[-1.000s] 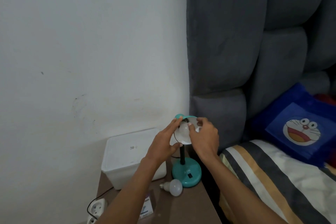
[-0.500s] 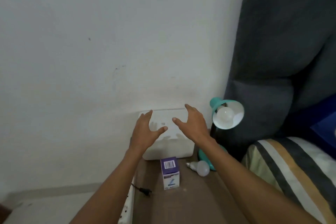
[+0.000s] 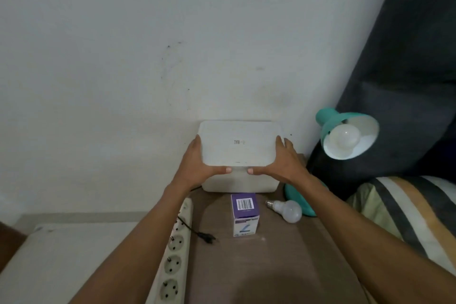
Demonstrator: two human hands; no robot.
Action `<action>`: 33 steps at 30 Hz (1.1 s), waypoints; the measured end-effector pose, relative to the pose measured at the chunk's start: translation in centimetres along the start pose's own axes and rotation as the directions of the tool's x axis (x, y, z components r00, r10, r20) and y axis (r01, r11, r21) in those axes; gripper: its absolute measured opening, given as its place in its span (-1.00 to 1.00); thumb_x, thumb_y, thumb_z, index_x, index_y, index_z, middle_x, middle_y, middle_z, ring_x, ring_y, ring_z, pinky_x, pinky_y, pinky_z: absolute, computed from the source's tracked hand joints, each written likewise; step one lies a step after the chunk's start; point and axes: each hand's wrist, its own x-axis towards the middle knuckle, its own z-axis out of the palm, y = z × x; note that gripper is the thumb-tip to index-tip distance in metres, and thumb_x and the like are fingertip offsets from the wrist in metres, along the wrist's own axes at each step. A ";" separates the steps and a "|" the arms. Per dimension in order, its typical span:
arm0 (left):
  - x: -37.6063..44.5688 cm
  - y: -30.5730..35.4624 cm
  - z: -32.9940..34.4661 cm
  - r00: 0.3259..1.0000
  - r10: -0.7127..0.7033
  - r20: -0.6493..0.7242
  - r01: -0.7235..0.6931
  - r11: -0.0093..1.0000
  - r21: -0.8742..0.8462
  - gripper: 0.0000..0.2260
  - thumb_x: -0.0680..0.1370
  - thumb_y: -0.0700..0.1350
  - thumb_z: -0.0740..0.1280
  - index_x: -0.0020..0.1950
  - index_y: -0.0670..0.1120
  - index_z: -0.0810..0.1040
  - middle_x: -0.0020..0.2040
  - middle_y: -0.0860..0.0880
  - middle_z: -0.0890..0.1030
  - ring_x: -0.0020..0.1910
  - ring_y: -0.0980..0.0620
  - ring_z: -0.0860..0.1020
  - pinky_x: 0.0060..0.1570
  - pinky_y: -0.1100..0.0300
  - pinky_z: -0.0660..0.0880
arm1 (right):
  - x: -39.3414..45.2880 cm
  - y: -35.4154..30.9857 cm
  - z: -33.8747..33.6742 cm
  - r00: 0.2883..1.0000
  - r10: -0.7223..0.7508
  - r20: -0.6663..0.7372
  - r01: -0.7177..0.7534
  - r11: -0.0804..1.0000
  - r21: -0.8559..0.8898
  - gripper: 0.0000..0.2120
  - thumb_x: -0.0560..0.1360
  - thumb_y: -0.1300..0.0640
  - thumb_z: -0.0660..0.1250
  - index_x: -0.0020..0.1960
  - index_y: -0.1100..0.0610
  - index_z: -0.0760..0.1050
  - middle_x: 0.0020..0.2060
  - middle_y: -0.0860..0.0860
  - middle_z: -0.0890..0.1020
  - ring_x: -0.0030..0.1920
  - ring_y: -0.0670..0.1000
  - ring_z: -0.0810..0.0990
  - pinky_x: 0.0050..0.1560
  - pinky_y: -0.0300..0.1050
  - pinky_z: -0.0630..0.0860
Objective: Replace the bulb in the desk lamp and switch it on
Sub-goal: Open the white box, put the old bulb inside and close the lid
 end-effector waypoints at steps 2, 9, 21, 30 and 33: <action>-0.1 0.0 0.1 1.000 -0.004 -0.020 0.004 1.000 0.005 -0.08 0.20 0.05 0.74 0.47 0.09 0.37 0.36 0.10 0.51 0.29 0.14 0.48 0.15 0.21 0.45 | 0.0 0.2 0.1 0.999 -0.011 -0.031 0.011 1.000 0.002 0.44 -0.08 -0.55 0.49 0.58 0.10 0.06 0.52 0.12 0.18 0.49 0.16 0.25 0.44 0.15 0.35; 0.0 0.8 -0.3 0.998 0.022 -0.066 -0.022 1.000 0.001 -0.10 0.18 0.09 0.74 0.44 0.11 0.40 0.32 0.12 0.54 0.27 0.15 0.49 0.15 0.21 0.50 | -0.3 0.3 0.1 0.991 -0.051 -0.120 0.056 0.998 0.034 0.40 -0.06 -0.60 0.44 0.57 0.10 0.09 0.54 0.10 0.19 0.49 0.14 0.27 0.40 0.19 0.39; -4.4 5.3 -4.3 0.988 0.120 -0.097 -0.109 0.988 0.111 -0.08 0.17 0.22 0.71 0.44 0.13 0.38 0.33 0.14 0.54 0.28 0.17 0.49 0.07 0.28 0.46 | -6.2 -2.2 -2.3 0.945 -0.178 -0.274 0.226 0.962 0.155 0.11 0.01 -0.42 0.57 0.40 0.02 0.27 0.27 0.00 0.42 0.28 0.02 0.45 0.22 0.06 0.52; -17.6 6.8 -3.3 0.987 0.124 -0.102 -0.111 0.986 0.126 -0.05 0.17 0.31 0.68 0.46 0.16 0.36 0.36 0.15 0.52 0.33 0.15 0.50 0.23 0.07 0.56 | -18.9 0.3 -0.9 0.922 -0.252 -0.295 0.311 0.935 0.173 0.05 0.08 -0.37 0.60 0.41 -0.05 0.25 0.24 -0.05 0.42 0.27 0.00 0.48 0.18 0.04 0.56; -22.4 6.4 -1.8 0.991 0.095 -0.096 -0.085 0.991 0.102 -0.04 0.18 0.26 0.70 0.47 0.13 0.35 0.38 0.14 0.49 0.31 0.21 0.48 0.21 0.22 0.54 | -23.1 2.3 0.7 0.920 -0.247 -0.304 0.312 0.932 0.184 0.06 0.09 -0.34 0.62 0.43 -0.05 0.21 0.27 -0.06 0.39 0.28 -0.02 0.45 0.21 0.11 0.56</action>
